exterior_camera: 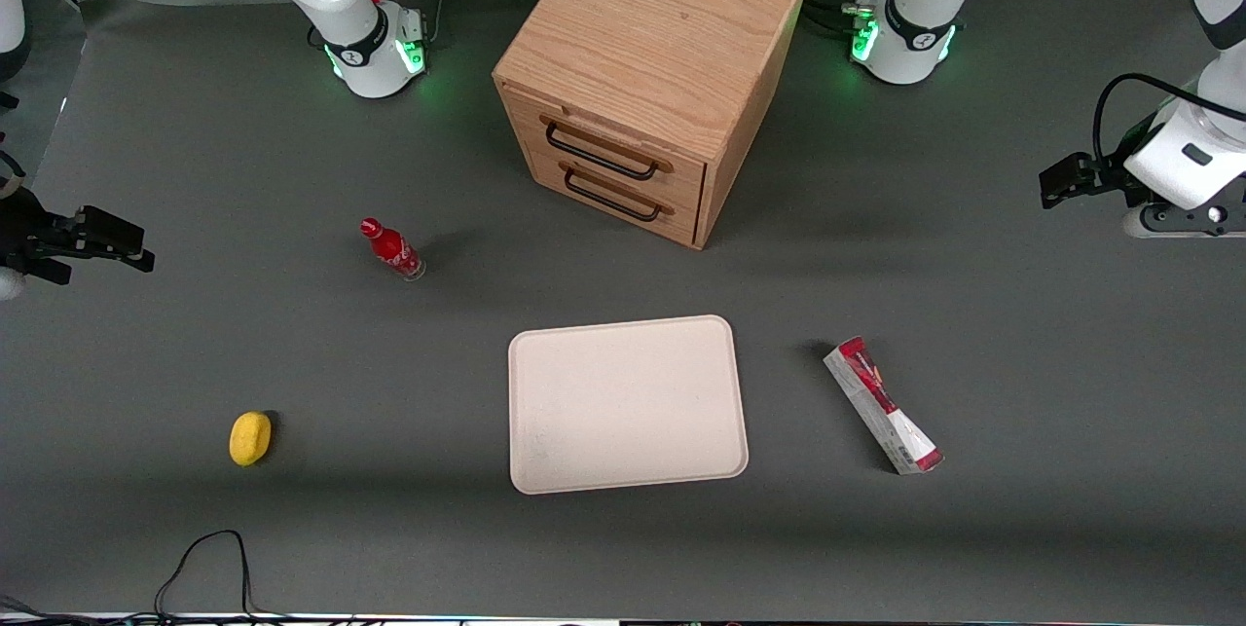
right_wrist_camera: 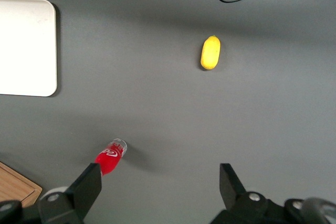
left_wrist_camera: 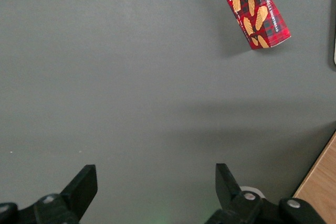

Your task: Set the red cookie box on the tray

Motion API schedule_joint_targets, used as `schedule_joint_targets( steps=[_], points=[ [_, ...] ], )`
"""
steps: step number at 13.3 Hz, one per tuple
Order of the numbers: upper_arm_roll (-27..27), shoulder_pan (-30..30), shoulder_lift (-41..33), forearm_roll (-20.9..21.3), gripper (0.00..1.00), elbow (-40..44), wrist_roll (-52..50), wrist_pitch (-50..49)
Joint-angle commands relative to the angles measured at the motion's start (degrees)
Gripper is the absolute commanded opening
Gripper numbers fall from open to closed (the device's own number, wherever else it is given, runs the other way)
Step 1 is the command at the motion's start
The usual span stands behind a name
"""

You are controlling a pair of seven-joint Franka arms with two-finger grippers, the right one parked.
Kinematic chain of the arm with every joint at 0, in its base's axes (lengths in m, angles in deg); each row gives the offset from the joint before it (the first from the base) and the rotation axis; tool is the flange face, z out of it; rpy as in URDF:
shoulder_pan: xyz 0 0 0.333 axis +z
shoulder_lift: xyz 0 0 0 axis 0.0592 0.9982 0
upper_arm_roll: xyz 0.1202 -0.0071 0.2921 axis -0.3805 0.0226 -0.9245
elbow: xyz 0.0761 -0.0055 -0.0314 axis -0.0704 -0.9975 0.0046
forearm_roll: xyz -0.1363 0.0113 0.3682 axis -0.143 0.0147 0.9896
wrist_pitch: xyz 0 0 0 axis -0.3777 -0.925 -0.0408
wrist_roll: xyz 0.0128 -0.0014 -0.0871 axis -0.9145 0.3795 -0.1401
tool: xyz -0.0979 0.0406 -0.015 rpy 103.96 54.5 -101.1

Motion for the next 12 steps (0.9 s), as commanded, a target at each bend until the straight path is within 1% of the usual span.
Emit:
schedule_joint_targets(
  steps=[1,4,12],
  points=[
    [-1.37,-1.7,1.65,0.97,1.0,2.85,1.31,-4.33],
    [-1.55,-1.44,1.74,-0.08,1.0,3.46,0.52,-4.35],
    [-1.46,-1.87,2.36,-0.53,1.0,6.98,0.69,-5.23]
  ],
)
